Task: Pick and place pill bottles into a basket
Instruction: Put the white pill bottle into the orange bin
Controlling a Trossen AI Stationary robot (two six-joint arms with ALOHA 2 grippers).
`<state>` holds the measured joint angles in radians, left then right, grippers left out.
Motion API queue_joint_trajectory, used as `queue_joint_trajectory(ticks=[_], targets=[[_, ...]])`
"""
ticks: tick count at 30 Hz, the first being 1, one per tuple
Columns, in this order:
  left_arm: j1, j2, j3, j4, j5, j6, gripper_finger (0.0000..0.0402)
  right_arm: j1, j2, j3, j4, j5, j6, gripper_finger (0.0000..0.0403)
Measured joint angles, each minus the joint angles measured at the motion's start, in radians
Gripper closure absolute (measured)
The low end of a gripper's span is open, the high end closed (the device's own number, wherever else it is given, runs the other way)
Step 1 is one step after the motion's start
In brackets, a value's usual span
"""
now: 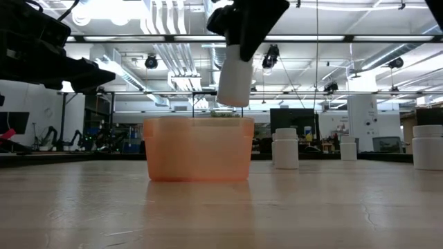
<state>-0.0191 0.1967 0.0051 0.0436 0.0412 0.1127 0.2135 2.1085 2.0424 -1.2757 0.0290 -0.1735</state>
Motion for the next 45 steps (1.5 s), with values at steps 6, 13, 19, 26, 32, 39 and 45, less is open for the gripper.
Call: queue_joint_trajectory(ticks=[6,13,19,26,32,39,45], targets=[[0.0,-0.002,0.0,0.0,0.0,0.0,0.0157,-0.015,0.046,0.011,-0.009,0.0,-0.022,0.0252],[0.0,-0.001,0.0,0.0,0.0,0.0,0.0157,-0.022,0.054,0.01,0.012,0.0,-0.036,0.0252],[0.0,-0.001,0.0,0.0,0.0,0.0,0.0157,-0.028,0.054,0.005,0.051,0.0,-0.04,0.0252],[0.0,-0.001,0.0,0.0,0.0,0.0,0.0157,-0.03,0.053,-0.027,0.116,0.0,-0.048,0.0252],[0.0,0.0,0.0,0.0,0.0,0.0,0.0157,-0.035,0.053,-0.097,0.165,-0.004,-0.053,0.0252],[0.0,-0.001,0.0,0.0,0.0,0.0,0.0157,-0.044,0.053,-0.183,0.236,-0.008,-0.062,0.0252],[0.0,-0.001,0.0,0.0,0.0,0.0,0.0157,-0.054,0.053,-0.216,0.25,-0.041,-0.075,0.0252]])
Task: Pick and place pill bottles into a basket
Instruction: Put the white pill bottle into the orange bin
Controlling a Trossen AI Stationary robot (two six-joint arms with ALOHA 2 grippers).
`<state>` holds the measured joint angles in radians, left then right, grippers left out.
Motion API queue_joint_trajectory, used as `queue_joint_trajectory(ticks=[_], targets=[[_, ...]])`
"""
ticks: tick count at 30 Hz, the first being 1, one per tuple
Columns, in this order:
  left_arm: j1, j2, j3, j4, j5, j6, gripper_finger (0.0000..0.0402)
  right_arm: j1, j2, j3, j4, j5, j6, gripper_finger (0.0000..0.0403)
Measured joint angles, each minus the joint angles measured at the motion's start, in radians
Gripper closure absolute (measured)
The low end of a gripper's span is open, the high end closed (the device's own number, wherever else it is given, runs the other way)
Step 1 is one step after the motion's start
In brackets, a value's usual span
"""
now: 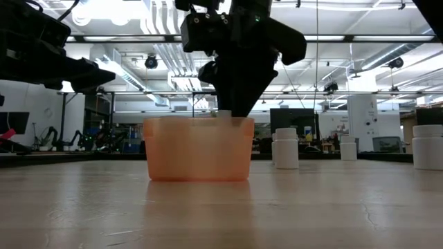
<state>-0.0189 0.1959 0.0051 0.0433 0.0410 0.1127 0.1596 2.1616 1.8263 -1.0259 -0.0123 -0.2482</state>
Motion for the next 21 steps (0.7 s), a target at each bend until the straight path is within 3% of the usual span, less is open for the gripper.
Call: queue_joint_trajectory(ticks=[5,21], targets=[[0.0,0.0,0.0,-0.001,0.0,0.0,0.0157,-0.008,0.0,-0.002,0.025,-0.068,-0.014,0.0252],[0.0,0.0,0.0,0.0,0.0,0.0,0.0157,-0.008,0.0,-0.002,0.021,-0.07,-0.209,0.0252]])
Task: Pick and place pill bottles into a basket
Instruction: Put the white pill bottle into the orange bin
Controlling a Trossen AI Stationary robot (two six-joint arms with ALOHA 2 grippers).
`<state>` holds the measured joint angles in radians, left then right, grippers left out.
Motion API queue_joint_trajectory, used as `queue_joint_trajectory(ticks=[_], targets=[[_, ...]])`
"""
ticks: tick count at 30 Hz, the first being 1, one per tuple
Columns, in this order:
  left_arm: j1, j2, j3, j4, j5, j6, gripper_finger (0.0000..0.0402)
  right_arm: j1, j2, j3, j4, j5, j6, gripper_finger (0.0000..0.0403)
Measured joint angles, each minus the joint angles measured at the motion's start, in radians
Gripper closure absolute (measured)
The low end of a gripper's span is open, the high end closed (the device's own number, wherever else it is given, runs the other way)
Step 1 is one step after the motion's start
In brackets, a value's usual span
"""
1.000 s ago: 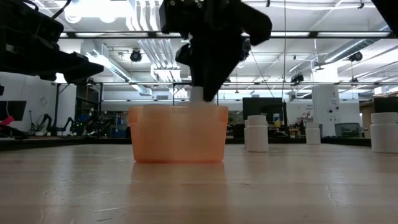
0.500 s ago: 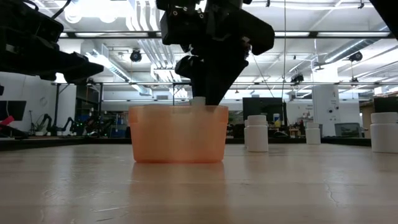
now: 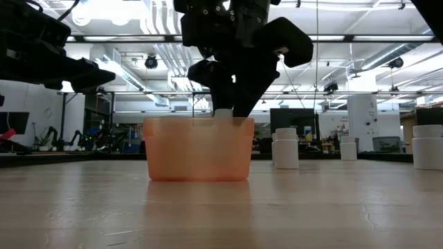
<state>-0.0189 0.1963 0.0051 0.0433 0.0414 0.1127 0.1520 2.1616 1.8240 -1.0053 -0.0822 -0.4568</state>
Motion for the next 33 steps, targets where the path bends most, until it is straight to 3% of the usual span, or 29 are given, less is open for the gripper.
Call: queue_joint_trajectory(ticks=[10,33], targets=[[0.0,0.0,0.0,0.0,0.0,0.0,0.0157,0.006,0.0,0.0,0.007,-0.004,-0.164,0.0252],[0.0,0.0,0.0,0.0,0.0,0.0,0.0157,0.01,0.0,-0.008,0.015,-0.032,-0.201,0.0252]])
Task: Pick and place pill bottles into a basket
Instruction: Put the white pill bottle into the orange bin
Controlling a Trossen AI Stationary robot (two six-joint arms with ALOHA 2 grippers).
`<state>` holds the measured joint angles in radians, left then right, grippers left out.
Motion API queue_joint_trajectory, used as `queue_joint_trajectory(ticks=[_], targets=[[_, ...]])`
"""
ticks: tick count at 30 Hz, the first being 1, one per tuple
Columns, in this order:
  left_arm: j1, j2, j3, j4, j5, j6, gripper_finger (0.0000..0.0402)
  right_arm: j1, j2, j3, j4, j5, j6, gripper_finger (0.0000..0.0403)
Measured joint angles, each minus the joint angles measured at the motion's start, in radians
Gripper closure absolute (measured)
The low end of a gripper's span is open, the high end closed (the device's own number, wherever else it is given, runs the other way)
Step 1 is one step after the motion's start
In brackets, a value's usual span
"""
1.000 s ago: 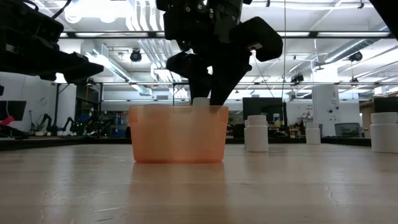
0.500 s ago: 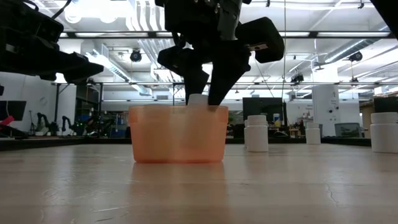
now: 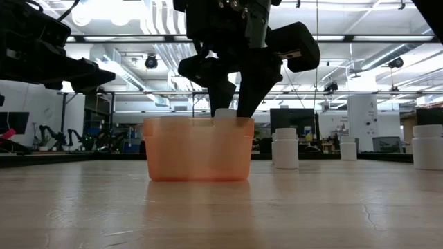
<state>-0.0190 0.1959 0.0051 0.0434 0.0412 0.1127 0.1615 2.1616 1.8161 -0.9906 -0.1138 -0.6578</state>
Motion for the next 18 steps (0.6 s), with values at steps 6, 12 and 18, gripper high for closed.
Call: queue_joint_trajectory(ticks=[6,12,18], targets=[[0.0,0.0,0.0,0.0,0.0,0.0,0.0157,0.003,0.0,-0.004,0.001,0.009,-0.004,0.0252],[0.0,0.0,0.0,0.0,0.0,0.0,0.0157,0.003,0.0,-0.004,0.005,0.009,-0.004,0.0246],[0.0,0.0,0.0,0.0,0.0,0.0,0.0157,0.003,0.0,-0.004,0.01,0.01,-0.003,0.0222]])
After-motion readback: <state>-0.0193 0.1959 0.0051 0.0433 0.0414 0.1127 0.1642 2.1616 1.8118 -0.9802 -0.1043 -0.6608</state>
